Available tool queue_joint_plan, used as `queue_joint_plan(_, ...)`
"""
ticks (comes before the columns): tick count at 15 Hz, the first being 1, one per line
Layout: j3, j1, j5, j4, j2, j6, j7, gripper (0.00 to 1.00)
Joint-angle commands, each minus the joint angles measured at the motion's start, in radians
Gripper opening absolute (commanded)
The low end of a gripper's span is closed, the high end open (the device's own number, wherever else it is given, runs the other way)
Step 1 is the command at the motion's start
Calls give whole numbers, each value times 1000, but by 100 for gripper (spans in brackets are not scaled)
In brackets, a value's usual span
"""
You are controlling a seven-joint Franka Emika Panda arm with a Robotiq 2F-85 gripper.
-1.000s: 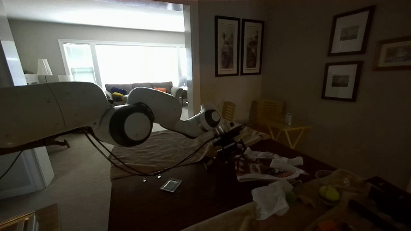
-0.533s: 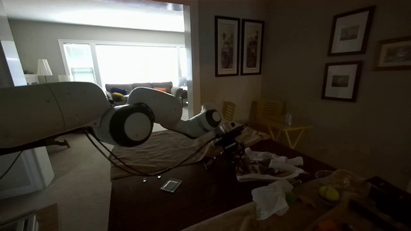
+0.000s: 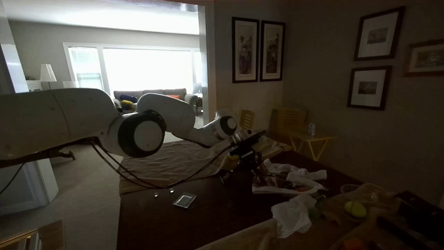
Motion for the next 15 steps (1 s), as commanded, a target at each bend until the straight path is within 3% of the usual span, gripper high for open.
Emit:
queue_joint_plan(1,-4,42,5,81,10,-40,1,2)
queue_joint_plan(3,-4,75,10,20,-42,-8,4,2)
queue_joint_plan(8,68,115,57,18,-85,27,-66,2)
queue_joint_plan(15,175,81,160,3,-132,63,-154,2)
